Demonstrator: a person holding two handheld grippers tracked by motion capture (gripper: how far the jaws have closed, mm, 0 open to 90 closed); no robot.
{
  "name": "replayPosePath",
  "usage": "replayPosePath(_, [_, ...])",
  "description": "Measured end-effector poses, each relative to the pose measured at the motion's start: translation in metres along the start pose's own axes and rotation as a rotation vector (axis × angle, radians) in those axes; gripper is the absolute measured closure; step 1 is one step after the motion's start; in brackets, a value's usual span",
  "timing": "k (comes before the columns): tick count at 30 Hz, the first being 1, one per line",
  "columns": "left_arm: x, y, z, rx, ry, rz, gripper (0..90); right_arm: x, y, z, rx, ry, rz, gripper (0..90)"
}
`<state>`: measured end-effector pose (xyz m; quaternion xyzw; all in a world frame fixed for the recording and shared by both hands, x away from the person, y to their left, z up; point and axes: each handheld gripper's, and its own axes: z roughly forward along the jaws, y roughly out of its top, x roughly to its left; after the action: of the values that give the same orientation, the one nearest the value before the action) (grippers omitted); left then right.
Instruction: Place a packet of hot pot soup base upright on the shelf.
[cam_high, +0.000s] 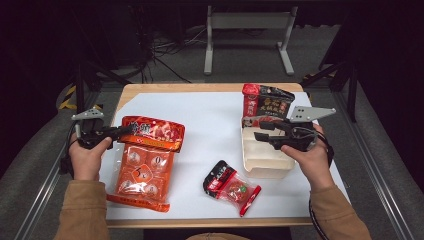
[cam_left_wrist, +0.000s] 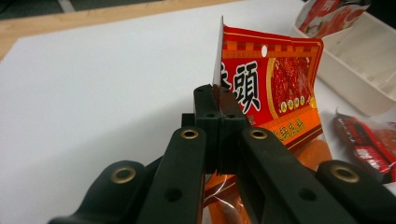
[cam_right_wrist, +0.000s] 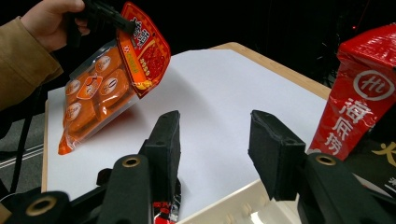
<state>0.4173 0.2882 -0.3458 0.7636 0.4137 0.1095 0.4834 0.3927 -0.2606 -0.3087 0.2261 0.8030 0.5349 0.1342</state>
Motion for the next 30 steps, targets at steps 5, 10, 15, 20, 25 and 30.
replayPosePath(5, [-0.015, 0.009, -0.012, -0.048, -0.007, 0.048, 90.0, 0.003, 0.004, -0.001, -0.01, 0.001, -0.008, 53.4])
replayPosePath(10, [-0.029, 0.016, -0.021, -0.085, -0.027, 0.089, 90.0, 0.006, 0.008, -0.003, -0.018, 0.002, -0.015, 53.5])
replayPosePath(15, [-0.042, 0.021, -0.03, -0.122, -0.041, 0.126, 90.0, 0.008, 0.01, -0.003, -0.023, 0.006, -0.02, 53.6])
replayPosePath(20, [-0.058, 0.027, -0.04, -0.166, -0.056, 0.169, 90.0, 0.011, 0.012, -0.001, -0.029, 0.015, -0.025, 53.6])
replayPosePath(25, [-0.069, 0.031, -0.043, -0.185, -0.084, 0.208, 90.0, 0.013, 0.015, 0.0, -0.04, 0.023, -0.026, 53.4])
replayPosePath(30, [-0.079, 0.034, -0.047, -0.207, -0.11, 0.236, 90.0, 0.022, 0.023, 0.003, -0.065, 0.053, -0.048, 52.5])
